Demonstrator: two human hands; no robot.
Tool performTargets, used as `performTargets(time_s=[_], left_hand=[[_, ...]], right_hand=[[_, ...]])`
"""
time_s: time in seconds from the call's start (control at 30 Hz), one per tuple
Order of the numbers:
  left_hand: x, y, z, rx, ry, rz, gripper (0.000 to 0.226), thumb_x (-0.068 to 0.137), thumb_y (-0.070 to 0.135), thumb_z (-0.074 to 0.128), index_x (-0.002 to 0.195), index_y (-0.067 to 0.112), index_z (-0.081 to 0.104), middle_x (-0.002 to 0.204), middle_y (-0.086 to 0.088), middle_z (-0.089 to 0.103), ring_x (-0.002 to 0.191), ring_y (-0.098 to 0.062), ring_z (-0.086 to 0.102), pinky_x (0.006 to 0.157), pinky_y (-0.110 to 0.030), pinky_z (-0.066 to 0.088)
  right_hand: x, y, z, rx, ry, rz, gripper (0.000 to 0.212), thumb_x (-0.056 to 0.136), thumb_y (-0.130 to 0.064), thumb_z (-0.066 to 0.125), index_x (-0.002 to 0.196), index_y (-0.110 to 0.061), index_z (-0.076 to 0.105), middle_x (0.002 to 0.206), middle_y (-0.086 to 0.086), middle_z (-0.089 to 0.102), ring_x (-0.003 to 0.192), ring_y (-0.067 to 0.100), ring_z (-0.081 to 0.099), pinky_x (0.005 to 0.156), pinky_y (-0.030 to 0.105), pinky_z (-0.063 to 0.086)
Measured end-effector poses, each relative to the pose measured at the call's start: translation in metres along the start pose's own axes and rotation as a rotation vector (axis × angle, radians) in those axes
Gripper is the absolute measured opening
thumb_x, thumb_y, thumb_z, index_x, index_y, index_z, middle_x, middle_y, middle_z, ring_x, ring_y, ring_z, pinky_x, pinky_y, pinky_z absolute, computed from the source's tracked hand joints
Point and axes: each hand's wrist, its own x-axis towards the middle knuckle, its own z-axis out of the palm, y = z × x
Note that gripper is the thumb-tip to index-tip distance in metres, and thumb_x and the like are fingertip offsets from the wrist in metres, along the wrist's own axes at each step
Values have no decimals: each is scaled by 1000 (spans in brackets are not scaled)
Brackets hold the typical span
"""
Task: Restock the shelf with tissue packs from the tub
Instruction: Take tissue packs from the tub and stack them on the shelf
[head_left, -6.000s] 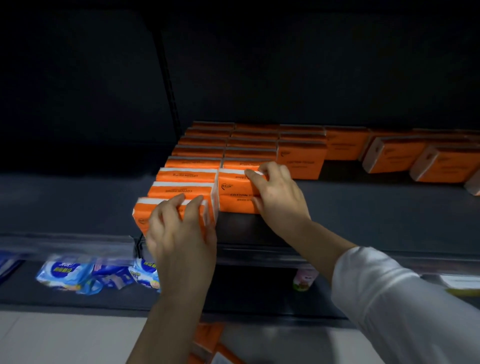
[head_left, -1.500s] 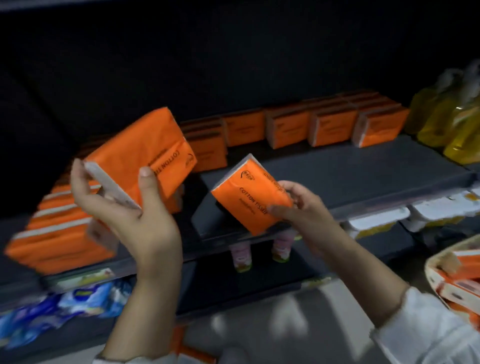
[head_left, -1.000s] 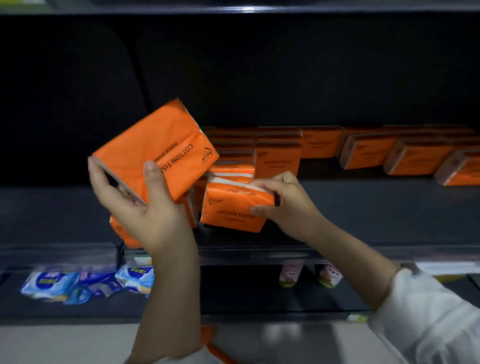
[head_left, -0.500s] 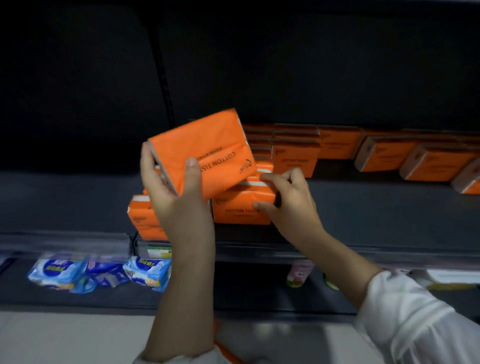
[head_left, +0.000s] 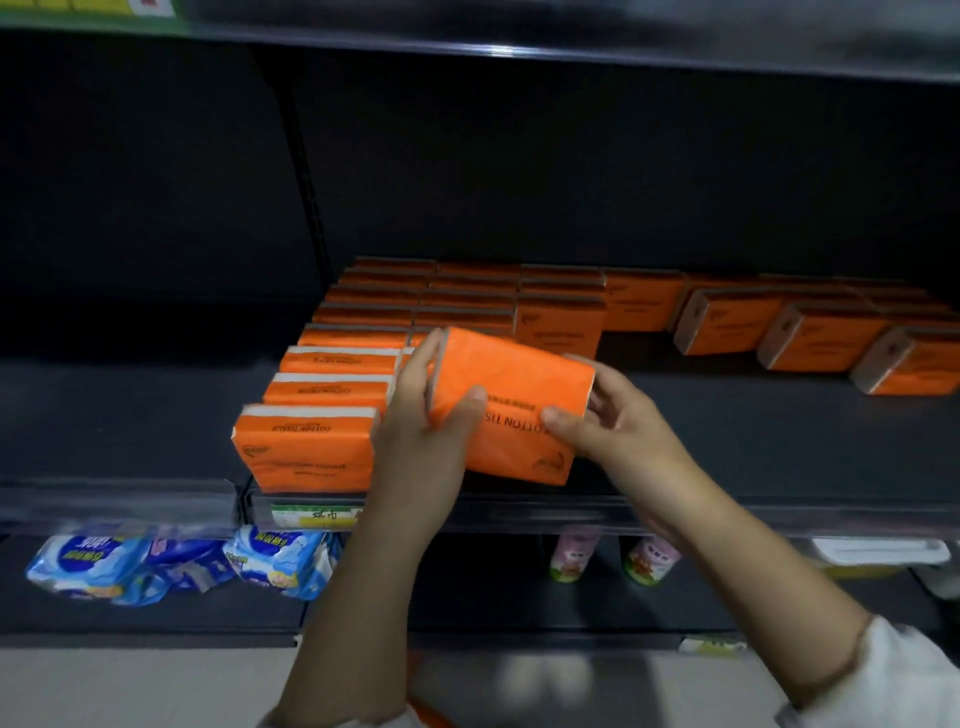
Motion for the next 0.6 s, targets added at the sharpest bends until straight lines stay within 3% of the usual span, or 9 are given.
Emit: performTargets(time_s=[0.07,0.17,0.3,0.43,0.53,0.6], left_hand=[[-1,-3,-1,186,2,-25,60,82,44,57,137,45,34,138,9,46,128,-16,42,106,-44,37],[-2,-7,-5,410,27,-7,58,90,33,57,143,32,32,140,4,46,131,-21,37,107,-44,35],[-1,-10,-12,338,18,-42,61,84,29,66,137,33,35,105,21,51,119,-15,46,90,-28,42],[-6,1,-6,507,-70,131,96,70,29,80,143,43,18,136,14,42,130,-12,32,106,-36,33],[-12,8,3,567,-282,174,76,77,34,73,139,44,29,119,21,48,115,-4,45,92,-25,40],[-14,6,8,492,-320,143,55,82,33,68,130,40,43,108,17,57,100,-4,55,82,-22,46]], right_hand=[[-3,5,3,-90,38,5,51,81,-12,69,126,-22,49,116,5,60,94,11,66,74,22,57],[-1,15,11,-145,104,9,46,79,-11,72,118,-27,53,117,7,57,95,14,64,71,27,59],[1,16,16,-127,139,-21,59,77,-6,73,125,-27,47,100,-4,61,83,1,64,64,18,55],[-2,0,3,-248,57,-69,63,69,-4,79,117,-29,47,87,-10,67,73,-7,61,66,15,53],[-3,-13,-4,-422,-43,-110,67,62,-8,84,108,-40,48,86,-18,70,80,-9,60,71,9,47],[-4,-15,-5,-406,-39,-117,69,60,-14,85,112,-40,49,92,-18,70,88,-6,61,75,10,48]])
